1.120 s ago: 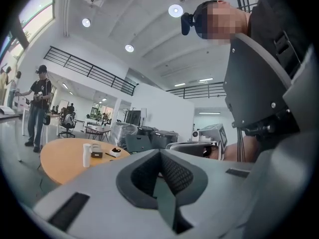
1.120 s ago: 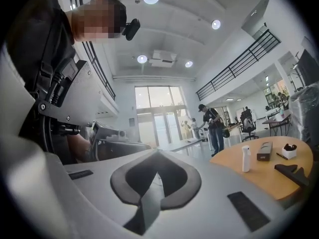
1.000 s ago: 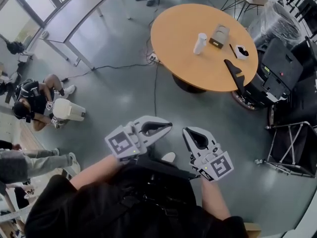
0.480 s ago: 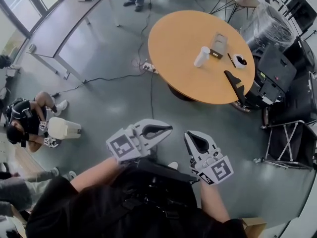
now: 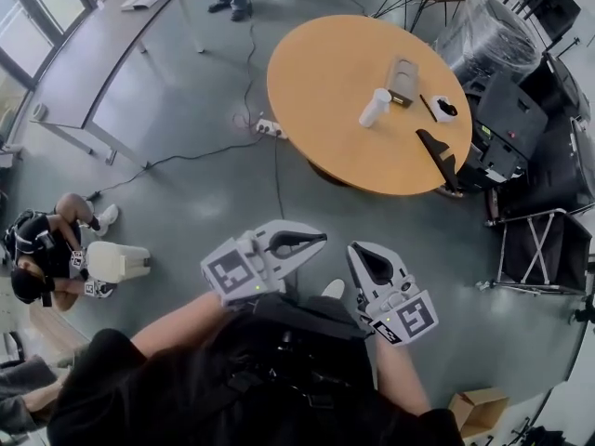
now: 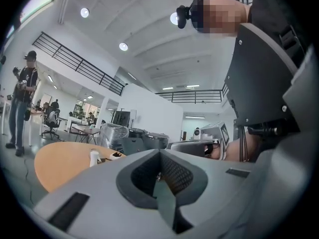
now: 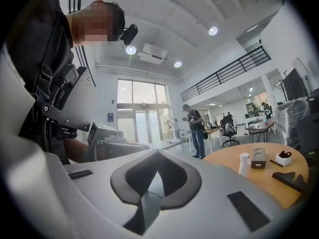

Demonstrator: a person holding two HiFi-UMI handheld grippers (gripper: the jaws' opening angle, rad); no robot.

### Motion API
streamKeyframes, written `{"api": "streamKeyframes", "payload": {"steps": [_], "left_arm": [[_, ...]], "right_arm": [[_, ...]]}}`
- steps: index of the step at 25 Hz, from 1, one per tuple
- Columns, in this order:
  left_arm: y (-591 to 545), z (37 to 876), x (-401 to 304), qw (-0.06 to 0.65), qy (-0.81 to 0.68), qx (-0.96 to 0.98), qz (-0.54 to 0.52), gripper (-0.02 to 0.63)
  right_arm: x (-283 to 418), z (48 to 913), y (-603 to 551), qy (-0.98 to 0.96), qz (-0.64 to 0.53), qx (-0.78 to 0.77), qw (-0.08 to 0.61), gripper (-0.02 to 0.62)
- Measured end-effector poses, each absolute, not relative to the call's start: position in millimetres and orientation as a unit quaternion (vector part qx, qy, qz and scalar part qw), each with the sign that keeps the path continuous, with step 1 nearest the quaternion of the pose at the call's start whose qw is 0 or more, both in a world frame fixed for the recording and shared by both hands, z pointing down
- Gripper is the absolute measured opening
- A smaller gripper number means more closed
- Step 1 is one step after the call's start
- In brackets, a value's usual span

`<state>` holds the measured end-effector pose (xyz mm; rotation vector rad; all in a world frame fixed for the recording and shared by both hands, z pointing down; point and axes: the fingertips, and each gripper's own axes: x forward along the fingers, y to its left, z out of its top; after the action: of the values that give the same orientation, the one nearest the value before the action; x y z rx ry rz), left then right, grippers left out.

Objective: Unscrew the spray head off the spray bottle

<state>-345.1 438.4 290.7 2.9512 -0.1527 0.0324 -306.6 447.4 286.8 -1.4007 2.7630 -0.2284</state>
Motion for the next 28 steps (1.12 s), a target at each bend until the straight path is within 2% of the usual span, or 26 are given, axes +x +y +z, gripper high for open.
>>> {"api": "streamKeyframes", "payload": {"steps": [11, 23, 28], "left_arm": [[404.6, 294.0, -284.9, 0.095, -0.068, 0.993, 0.000, 0.025], [371.0, 284.6, -120.2, 0.080, -0.106, 0.991, 0.009, 0.025], [360.0, 291.5, -73.2, 0.068, -0.135, 0.988, 0.020, 0.025]], "right_arm": [[-239.8, 294.5, 417.0, 0.890, -0.069, -0.450, 0.028, 0.002], [-81.9, 291.4, 381.3, 0.913, -0.051, -0.404, 0.033, 0.002], [-29.5, 295.5, 375.2, 0.919, -0.048, -0.389, 0.036, 0.002]]}}
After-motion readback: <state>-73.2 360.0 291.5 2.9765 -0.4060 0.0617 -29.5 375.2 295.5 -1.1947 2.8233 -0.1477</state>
